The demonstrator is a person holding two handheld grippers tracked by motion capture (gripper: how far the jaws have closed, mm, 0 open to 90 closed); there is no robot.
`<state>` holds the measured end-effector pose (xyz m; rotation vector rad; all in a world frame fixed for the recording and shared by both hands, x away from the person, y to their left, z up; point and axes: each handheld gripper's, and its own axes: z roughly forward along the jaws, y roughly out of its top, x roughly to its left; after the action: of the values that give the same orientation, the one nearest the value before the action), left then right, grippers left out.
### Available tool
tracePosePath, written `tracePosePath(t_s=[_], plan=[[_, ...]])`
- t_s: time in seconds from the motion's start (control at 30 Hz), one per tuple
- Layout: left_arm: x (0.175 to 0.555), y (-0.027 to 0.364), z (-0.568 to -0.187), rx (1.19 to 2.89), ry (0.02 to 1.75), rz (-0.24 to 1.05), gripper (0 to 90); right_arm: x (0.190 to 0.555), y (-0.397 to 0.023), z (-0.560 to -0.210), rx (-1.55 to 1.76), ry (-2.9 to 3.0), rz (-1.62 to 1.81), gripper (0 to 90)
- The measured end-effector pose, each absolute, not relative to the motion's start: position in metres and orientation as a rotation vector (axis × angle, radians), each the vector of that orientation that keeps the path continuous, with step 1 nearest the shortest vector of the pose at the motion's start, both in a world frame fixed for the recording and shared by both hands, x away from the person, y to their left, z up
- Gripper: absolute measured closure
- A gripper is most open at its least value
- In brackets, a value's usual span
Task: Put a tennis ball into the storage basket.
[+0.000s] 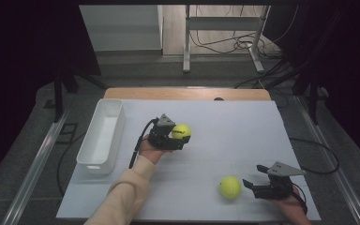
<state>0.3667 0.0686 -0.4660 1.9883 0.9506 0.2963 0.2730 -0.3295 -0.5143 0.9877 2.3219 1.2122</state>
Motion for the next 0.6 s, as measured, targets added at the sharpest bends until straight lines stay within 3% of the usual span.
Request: tracePosePath(t_s=[0.6], plan=[[0.3631, 0.0733, -0.4624, 1.991, 0.947, 0.304, 26.7, 0.2734, -0.3298, -0.5155, 1.005, 2.321, 1.183, 17.5]])
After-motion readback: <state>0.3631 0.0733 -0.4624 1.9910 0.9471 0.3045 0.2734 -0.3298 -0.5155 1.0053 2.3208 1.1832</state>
